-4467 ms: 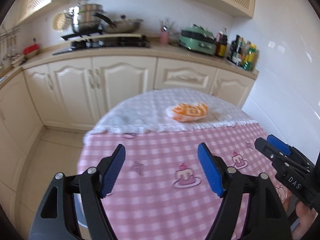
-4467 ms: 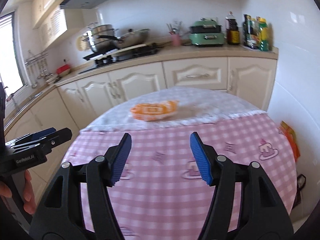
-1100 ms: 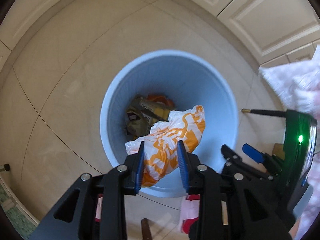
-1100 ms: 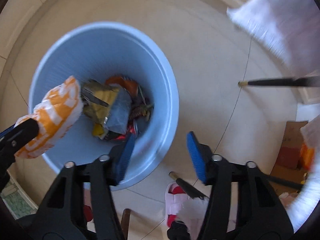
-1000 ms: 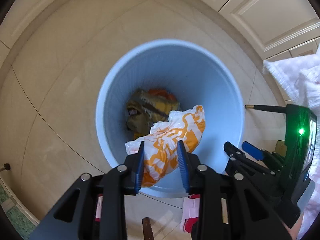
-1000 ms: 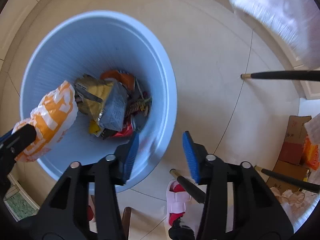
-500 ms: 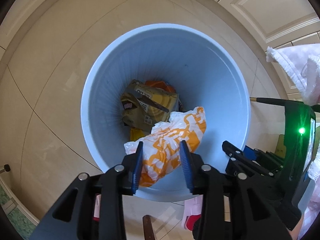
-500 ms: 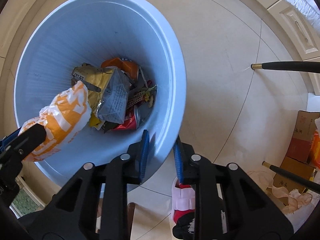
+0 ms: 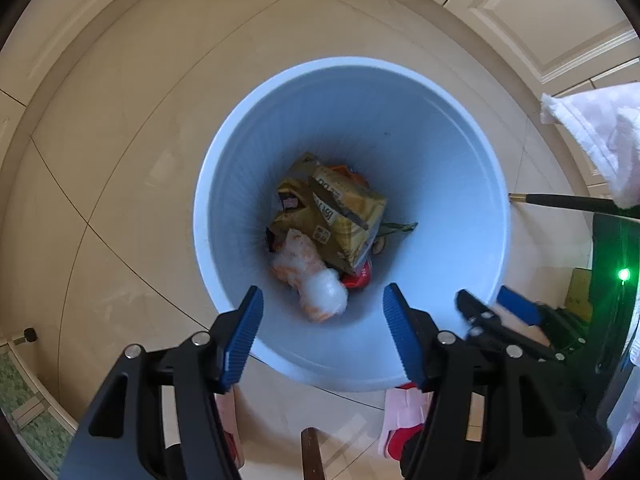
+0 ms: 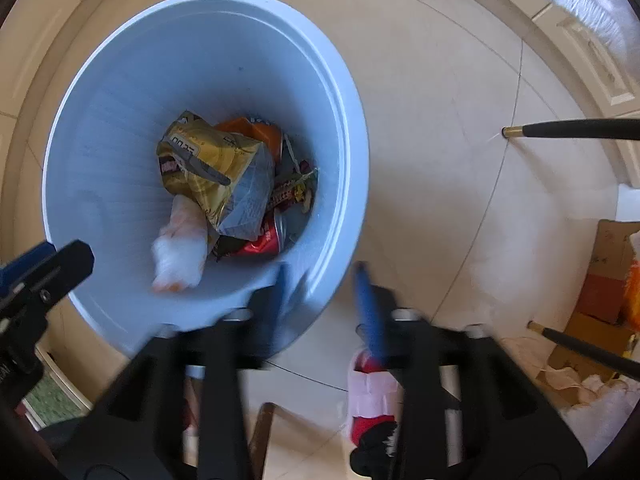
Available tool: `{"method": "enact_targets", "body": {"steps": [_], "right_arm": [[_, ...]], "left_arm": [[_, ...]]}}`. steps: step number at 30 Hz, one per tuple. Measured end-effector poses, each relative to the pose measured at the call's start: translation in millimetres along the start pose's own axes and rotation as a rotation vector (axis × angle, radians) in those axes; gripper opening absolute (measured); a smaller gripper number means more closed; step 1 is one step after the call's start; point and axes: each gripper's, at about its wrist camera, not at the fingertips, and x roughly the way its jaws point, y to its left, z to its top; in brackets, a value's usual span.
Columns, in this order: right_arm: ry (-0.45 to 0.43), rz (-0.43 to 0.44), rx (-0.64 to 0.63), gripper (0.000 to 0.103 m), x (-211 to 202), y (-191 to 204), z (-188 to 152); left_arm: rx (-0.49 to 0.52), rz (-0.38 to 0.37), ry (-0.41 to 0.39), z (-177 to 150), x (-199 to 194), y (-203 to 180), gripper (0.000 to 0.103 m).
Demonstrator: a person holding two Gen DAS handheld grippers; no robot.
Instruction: Collect trash
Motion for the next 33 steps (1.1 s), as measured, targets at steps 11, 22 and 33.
{"method": "enact_targets", "body": {"steps": [11,22,33], "right_arm": [[-0.093,0.057,-0.070,0.060,-74,37,-20],[-0.405,0.104,-0.144,0.071,-262,84,-76],[-0.832,0.052,-0.176,0.085,-474,53,-215]], "left_arm": [[-0.009,0.110,-0.128,-20,-94,28,0.061],[-0.050,0.100,-0.478,-83,-291,59,0.061],[0.047,0.037,-0.822,-203,-483,27,0.073]]}}
